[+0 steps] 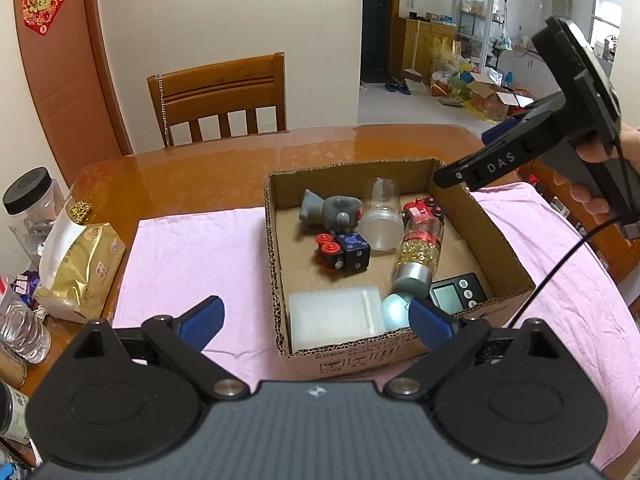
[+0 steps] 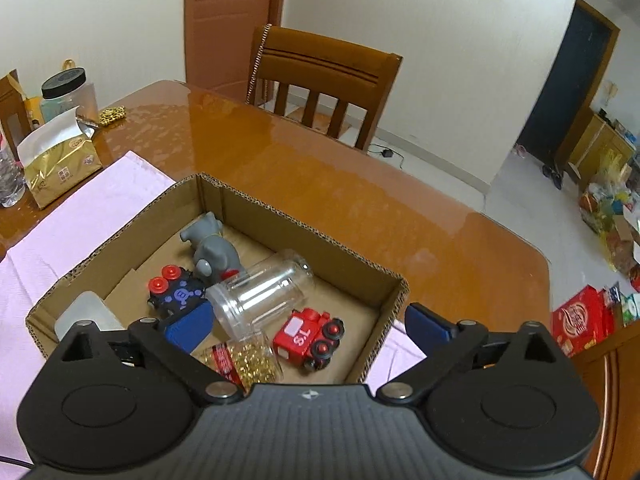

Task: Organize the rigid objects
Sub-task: 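Carry the egg case and red train into the box and release them, then move the left gripper back toward the black teardrop-shaped object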

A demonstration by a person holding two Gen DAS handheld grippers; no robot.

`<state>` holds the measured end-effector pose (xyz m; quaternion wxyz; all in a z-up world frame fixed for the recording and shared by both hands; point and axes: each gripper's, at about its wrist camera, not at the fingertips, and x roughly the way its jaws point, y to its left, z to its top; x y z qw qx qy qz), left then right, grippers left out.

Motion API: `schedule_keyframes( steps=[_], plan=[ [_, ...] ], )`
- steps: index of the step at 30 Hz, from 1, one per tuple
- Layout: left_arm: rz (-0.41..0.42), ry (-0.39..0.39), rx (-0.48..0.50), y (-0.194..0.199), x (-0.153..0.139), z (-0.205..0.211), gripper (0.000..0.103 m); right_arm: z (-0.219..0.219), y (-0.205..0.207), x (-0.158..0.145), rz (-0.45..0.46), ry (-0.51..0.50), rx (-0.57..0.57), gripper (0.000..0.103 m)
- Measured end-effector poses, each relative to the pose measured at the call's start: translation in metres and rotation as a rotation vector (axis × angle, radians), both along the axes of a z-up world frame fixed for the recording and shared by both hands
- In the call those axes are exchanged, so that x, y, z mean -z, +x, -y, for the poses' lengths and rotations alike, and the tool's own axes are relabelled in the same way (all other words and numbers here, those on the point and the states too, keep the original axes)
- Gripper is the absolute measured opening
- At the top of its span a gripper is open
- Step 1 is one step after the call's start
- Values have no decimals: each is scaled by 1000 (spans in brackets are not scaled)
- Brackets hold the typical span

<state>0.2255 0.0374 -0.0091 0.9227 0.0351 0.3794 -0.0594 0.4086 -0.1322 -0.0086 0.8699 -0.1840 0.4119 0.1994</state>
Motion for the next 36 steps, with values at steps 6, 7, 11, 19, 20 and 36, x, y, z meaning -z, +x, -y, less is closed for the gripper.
schedule_keyframes(
  steps=[6, 7, 11, 19, 20, 36],
  plan=[
    [20, 5, -1, -11, -5, 0, 101, 3, -18, -7, 7, -4, 20, 103],
    [23, 6, -2, -13, -5, 1, 101, 4, -23, -8, 7, -1, 22, 103],
    [28, 9, -10, -21, -7, 0, 101, 7, -38, -12, 3, 13, 43, 103],
    [28, 7, -51, -35, -1, -7, 101, 13, -74, -14, -1, 58, 100, 103],
    [28, 9, -58, -37, 0, -8, 101, 15, -79, -13, -6, 70, 106, 103],
    [-37, -39, -110, -48, 37, -27, 101, 14, -165, 80, -127, 33, 253, 103]
  ],
)
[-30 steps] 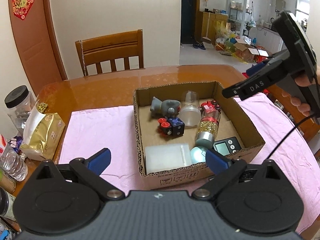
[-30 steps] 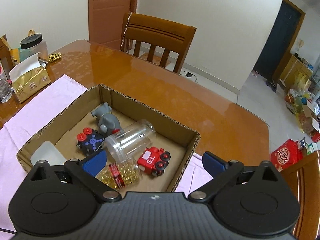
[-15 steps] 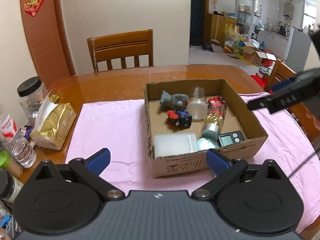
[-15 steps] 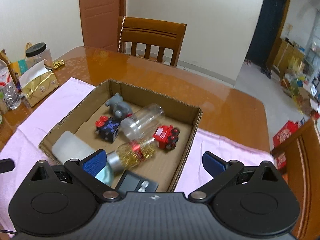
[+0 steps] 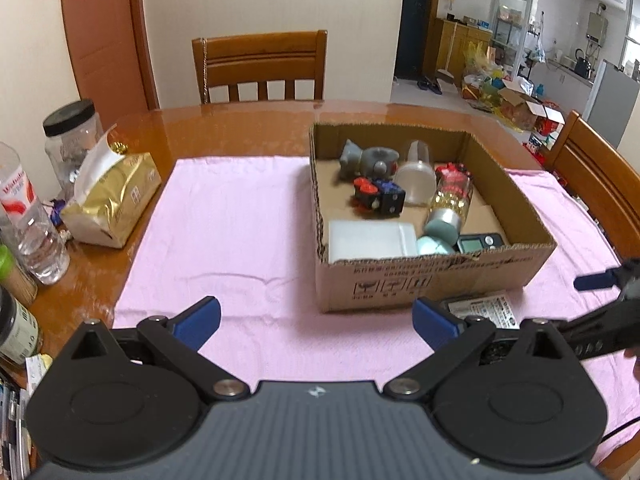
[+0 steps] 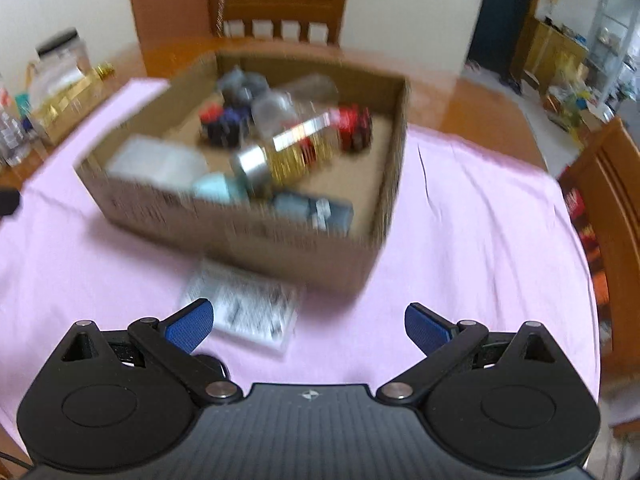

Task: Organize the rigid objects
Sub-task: 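Move the left gripper back toward the black teardrop-shaped object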

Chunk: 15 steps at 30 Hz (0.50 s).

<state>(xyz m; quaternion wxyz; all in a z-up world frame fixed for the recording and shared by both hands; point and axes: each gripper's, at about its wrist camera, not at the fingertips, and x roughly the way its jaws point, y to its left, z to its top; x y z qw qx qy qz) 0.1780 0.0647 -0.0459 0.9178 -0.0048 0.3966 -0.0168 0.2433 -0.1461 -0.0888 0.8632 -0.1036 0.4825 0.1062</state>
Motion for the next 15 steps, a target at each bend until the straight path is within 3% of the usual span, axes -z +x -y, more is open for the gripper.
schedule_keyframes(
  steps=[6, 15],
  plan=[
    [-27, -13, 41, 2, 11, -1, 101, 1, -10, 42, -67, -108, 44, 103],
    [-34, -29, 103, 5, 17, -4, 101, -28, -24, 49, -122, -47, 0, 103]
  ],
)
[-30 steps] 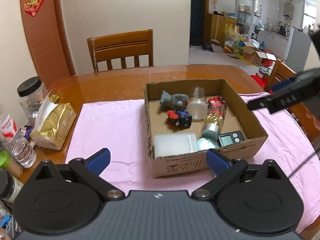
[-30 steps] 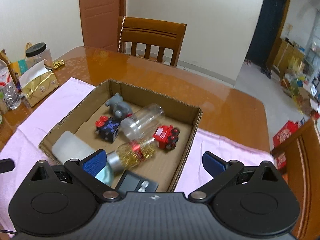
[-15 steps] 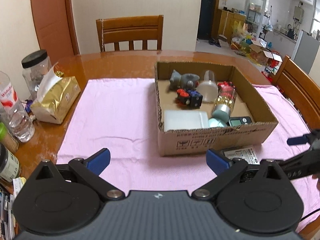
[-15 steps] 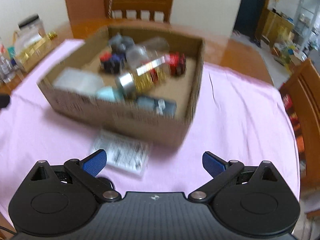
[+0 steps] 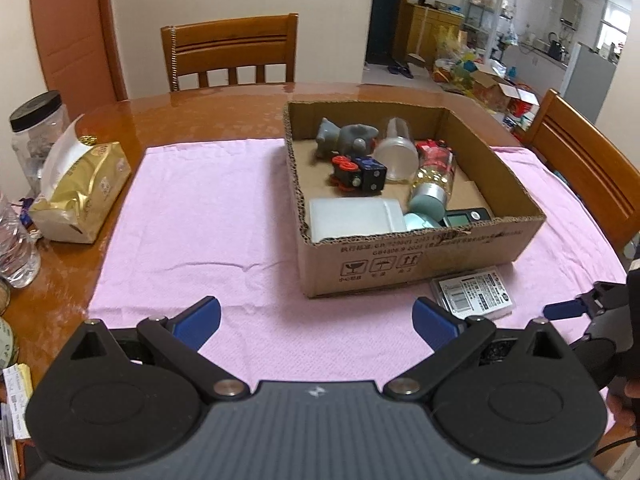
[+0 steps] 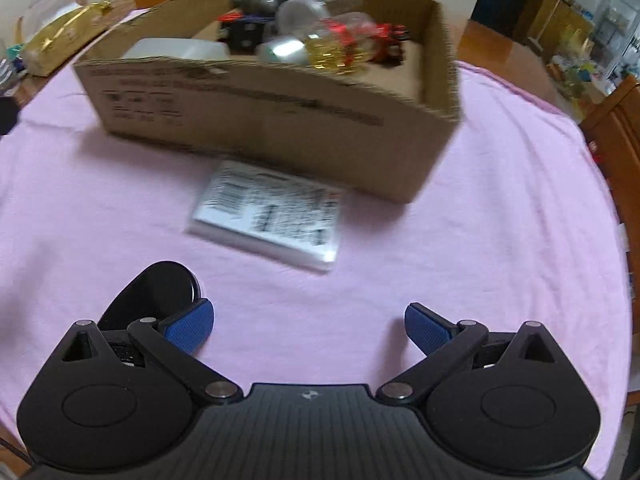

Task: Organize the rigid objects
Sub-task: 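Move the left gripper back toward the black teardrop-shaped object, then grasp the black teardrop-shaped object with the left gripper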

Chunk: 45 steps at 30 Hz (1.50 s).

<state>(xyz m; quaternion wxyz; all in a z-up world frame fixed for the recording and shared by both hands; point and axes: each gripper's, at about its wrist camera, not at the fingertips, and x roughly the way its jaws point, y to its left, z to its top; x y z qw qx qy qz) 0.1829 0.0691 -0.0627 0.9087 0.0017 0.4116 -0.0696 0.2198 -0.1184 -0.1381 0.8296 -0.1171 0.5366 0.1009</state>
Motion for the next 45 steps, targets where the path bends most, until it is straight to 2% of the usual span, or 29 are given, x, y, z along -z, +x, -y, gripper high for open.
schedule_keyframes(
  steps=[5, 15, 19, 23, 30, 39, 42, 45],
  plan=[
    [-19, 1, 68, -3, 12, 9, 101, -3, -2, 2, -5, 44, 7, 103],
    [-118, 16, 176, -31, 48, 54, 101, 22, -11, -1, 3, 57, -194, 103],
    [-162, 68, 200, -41, 65, 72, 101, 28, -16, -1, 19, 67, -244, 103],
    [-195, 124, 165, -46, 78, 76, 101, 30, -15, 1, 21, 71, -276, 103],
    [-194, 112, 69, -44, 79, 58, 102, 32, -17, 1, 27, 76, -303, 103],
    [-168, 123, -71, -17, 79, 30, 102, 32, -17, 1, 28, 78, -299, 103],
    [-171, 134, -85, -12, 78, 33, 102, 33, -18, 1, 34, 80, -297, 103],
    [-178, 141, -50, -19, 74, 48, 102, 34, -19, 1, 41, 83, -301, 103]
  ],
)
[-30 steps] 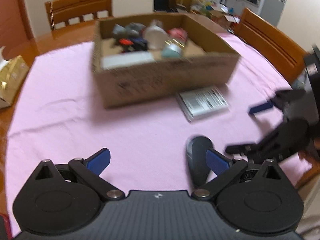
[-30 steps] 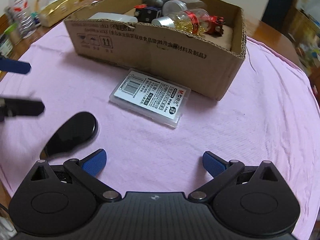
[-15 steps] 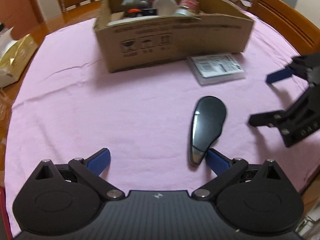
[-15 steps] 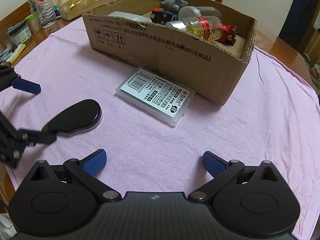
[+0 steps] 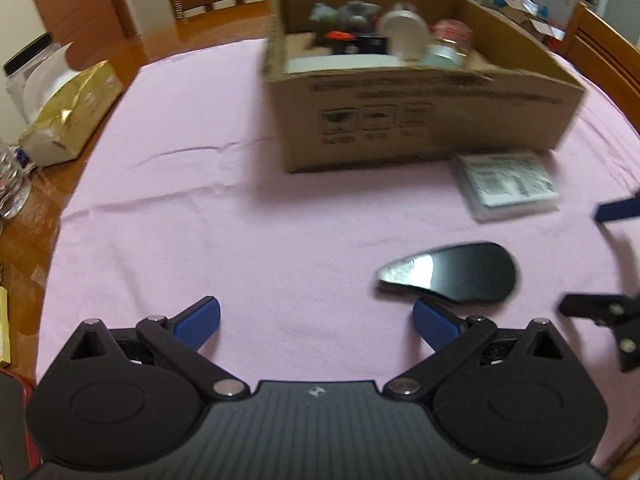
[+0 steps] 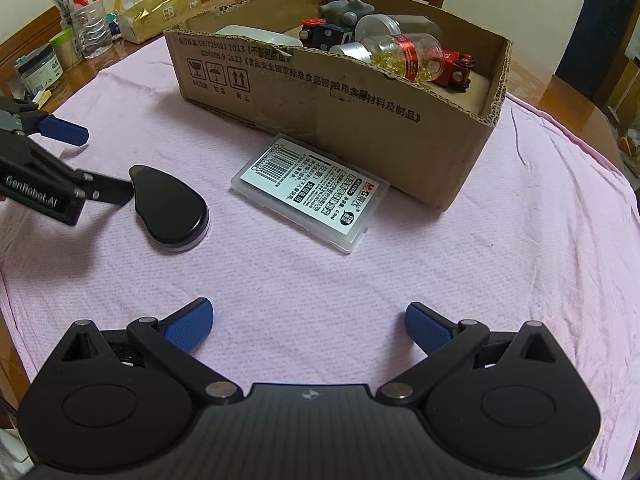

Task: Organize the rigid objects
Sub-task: 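Grasp the black teardrop-shaped object with the left gripper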

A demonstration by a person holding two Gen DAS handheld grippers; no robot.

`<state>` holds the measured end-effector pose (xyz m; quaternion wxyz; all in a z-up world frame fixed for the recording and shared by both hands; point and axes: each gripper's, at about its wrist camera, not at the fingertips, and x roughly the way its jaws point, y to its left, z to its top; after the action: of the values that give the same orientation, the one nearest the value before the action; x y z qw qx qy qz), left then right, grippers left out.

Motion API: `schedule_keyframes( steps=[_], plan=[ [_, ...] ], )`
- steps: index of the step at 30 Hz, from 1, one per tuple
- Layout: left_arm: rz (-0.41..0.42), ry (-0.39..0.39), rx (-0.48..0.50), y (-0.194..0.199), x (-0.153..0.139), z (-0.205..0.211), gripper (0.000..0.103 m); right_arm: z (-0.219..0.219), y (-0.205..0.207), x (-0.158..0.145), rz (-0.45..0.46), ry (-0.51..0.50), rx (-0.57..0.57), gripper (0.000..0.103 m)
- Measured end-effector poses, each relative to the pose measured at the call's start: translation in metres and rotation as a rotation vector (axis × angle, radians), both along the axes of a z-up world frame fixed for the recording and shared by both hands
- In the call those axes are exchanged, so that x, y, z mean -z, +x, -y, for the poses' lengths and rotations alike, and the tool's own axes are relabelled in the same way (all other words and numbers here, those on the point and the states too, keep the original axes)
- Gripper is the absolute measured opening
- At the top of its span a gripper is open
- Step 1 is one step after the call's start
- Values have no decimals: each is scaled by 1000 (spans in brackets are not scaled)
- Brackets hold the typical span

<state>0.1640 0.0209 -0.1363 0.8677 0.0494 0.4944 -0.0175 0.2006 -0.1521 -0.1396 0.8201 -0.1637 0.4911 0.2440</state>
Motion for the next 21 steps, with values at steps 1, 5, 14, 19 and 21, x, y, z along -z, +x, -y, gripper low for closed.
schedule_keyframes(
  steps=[1, 5, 14, 19, 21],
  plan=[
    [-3, -9, 9, -3, -1, 5, 102, 0, -1, 0, 2, 1, -3, 103],
    [-16, -45, 23, -9, -1, 26, 102, 6, -4, -1, 4, 4, -36, 103],
    [5, -56, -26, 3, 7, 52, 102, 20, -15, -2, 31, 25, -67, 103],
    [11, -65, -34, 10, 8, 56, 99, 21, -16, -2, 32, 27, -66, 103],
    [5, -66, -49, 12, 8, 58, 99, 21, -16, -2, 33, 27, -60, 103]
  ],
)
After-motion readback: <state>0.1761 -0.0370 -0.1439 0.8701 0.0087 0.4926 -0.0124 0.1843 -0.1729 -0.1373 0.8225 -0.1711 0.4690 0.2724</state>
